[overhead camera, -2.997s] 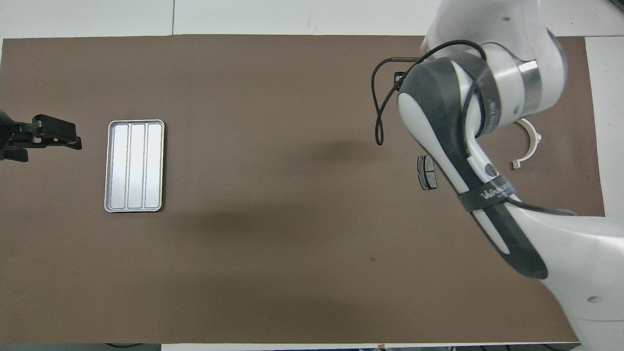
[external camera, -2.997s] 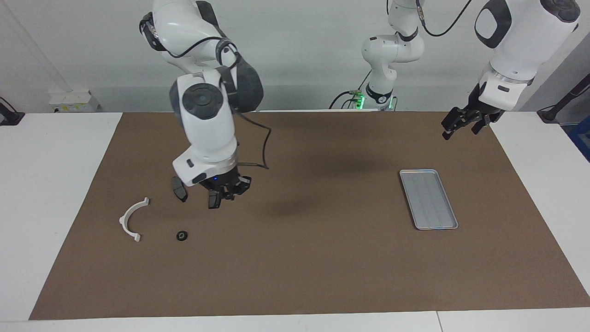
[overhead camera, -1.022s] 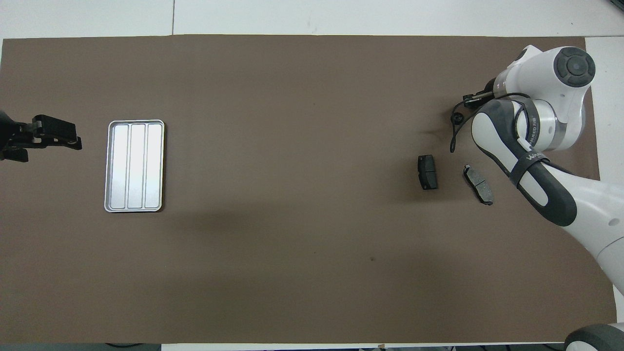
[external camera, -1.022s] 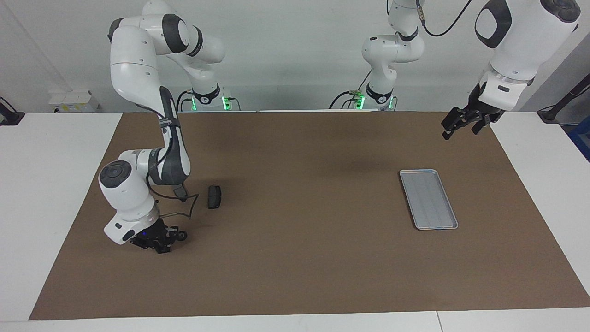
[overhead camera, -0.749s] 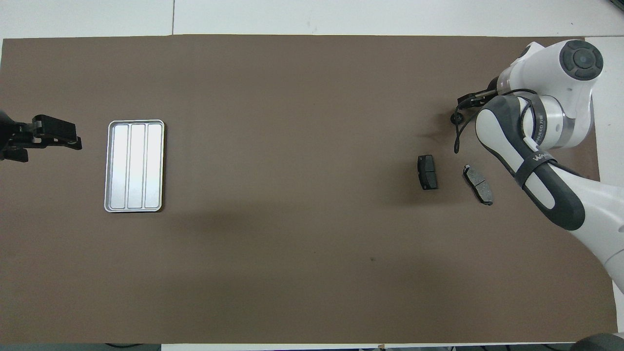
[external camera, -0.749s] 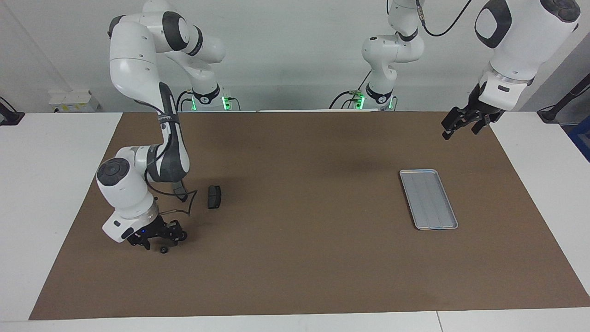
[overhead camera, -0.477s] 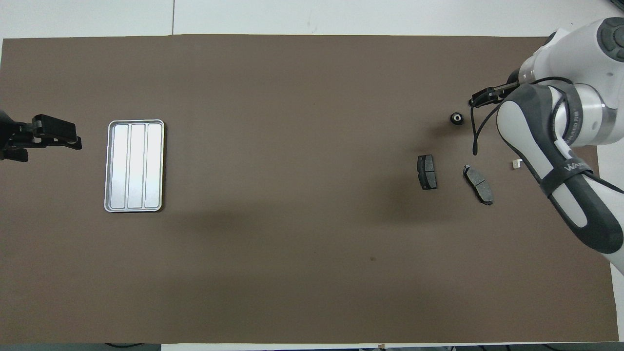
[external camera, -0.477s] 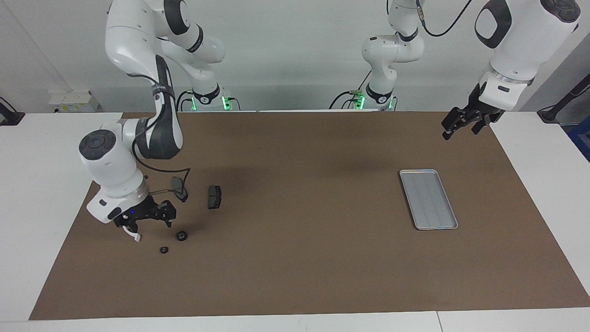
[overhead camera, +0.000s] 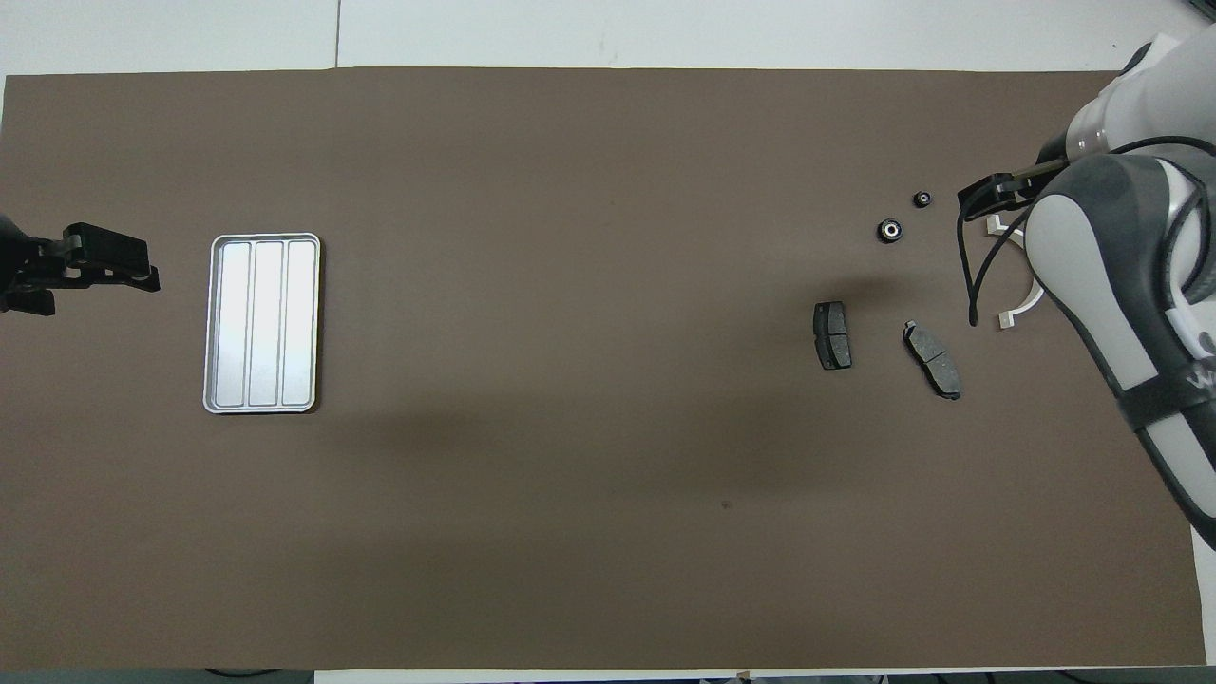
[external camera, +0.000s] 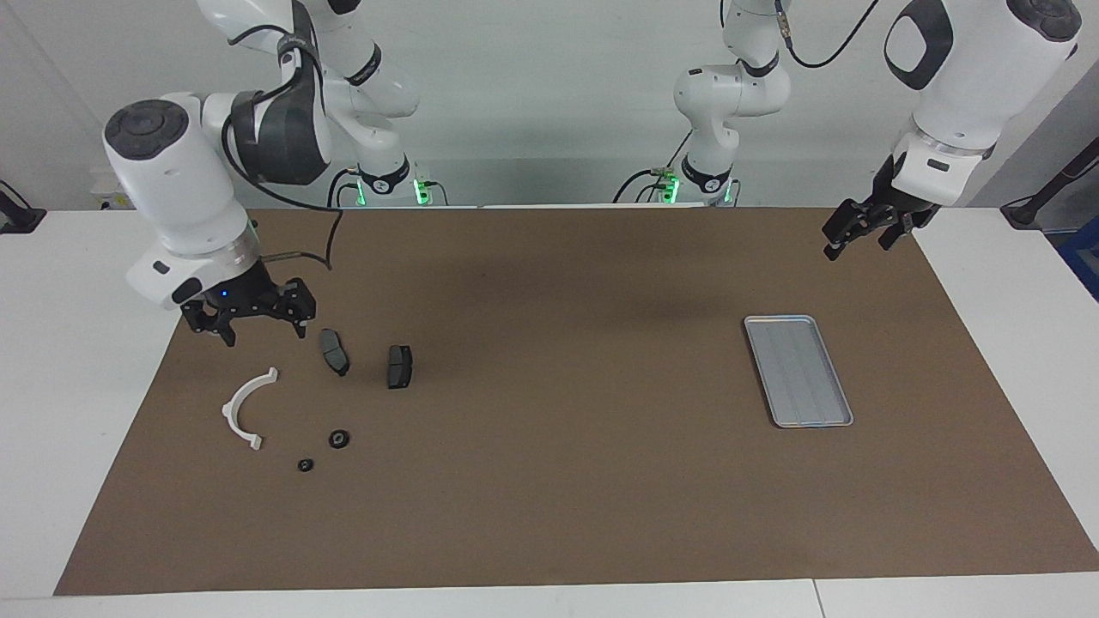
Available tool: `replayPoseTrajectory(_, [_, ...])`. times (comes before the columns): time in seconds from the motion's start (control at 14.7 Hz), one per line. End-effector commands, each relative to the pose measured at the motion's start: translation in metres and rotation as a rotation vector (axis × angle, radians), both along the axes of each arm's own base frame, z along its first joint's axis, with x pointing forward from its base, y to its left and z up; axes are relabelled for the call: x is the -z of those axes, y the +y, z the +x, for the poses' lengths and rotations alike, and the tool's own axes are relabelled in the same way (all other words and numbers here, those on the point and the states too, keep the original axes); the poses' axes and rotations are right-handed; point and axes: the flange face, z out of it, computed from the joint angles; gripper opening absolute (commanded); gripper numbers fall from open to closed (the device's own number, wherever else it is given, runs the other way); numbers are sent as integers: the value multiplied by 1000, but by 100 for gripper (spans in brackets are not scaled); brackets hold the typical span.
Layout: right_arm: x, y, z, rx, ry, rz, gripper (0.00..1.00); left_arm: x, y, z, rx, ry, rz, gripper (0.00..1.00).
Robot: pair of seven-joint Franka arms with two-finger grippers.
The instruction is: Place bearing gear from tray to pile
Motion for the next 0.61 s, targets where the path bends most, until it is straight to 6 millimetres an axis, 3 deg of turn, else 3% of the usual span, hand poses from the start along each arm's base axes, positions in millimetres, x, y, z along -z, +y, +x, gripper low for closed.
replayPoseTrajectory(0.0, [-26, 9, -22, 2, 4, 9, 100, -3, 0, -8, 13, 7, -5, 100])
replayPoseTrajectory(0.2, [-56, 8, -47, 5, 24, -2, 100, -3, 0, -8, 12, 7, -5, 100])
replayPoseTrajectory(0.27, [-66, 19, -55, -10, 20, 3, 100, -4, 0, -9, 13, 4, -5, 100])
replayPoseTrajectory(0.54, [-89, 3, -77, 30, 25, 54, 100, -4, 0, -8, 13, 5, -5, 100])
